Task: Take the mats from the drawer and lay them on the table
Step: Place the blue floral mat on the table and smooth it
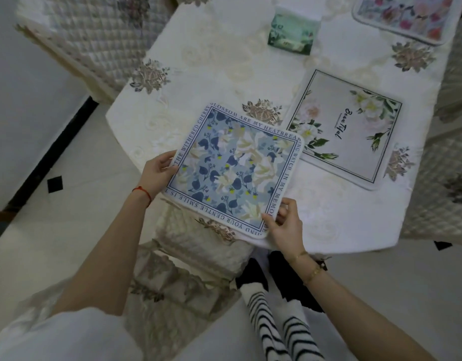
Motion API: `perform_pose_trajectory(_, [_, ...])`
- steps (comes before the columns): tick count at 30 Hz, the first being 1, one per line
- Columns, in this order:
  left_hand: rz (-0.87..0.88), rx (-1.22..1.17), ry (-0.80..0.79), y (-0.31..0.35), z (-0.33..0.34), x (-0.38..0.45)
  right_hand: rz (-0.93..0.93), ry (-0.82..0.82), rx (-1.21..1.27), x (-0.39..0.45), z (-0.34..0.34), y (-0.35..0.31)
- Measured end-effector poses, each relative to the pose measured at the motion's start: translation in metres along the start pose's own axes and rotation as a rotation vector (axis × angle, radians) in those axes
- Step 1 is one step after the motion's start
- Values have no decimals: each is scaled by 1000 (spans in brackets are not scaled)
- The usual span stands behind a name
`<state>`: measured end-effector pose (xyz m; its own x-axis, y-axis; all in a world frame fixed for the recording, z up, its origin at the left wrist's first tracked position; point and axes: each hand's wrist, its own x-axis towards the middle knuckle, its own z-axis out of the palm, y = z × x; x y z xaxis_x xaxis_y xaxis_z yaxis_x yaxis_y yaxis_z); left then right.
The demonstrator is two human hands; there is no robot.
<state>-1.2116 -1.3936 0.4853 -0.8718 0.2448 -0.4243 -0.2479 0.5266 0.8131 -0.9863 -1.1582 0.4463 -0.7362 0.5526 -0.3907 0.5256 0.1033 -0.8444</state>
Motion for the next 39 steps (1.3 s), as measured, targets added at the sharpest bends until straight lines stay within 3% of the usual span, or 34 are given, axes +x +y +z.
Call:
perform_pose_trajectory(19, [59, -6, 68, -34, -6, 7, -29, -24, -49, -8, 8, 4])
perform_pose_trajectory(23, [89, -12, 123, -36, -3, 4, -39, 66, -87, -5, 2, 1])
perform_pose_trajectory(27, [156, 112, 214, -36, 0, 6, -121, 156, -132, 5, -7, 0])
perform_pose_trajectory(30, [286, 249, 214, -31, 4, 13, -301, 182, -273, 23, -9, -9])
perform_pose_trajectory(34, [507, 453, 107, -2, 22, 38, -509, 155, -515, 68, 0, -29])
perform_pose_trajectory(39, [643, 714, -75, 30, 59, 84, -561, 32, -792, 128, 29, -58])
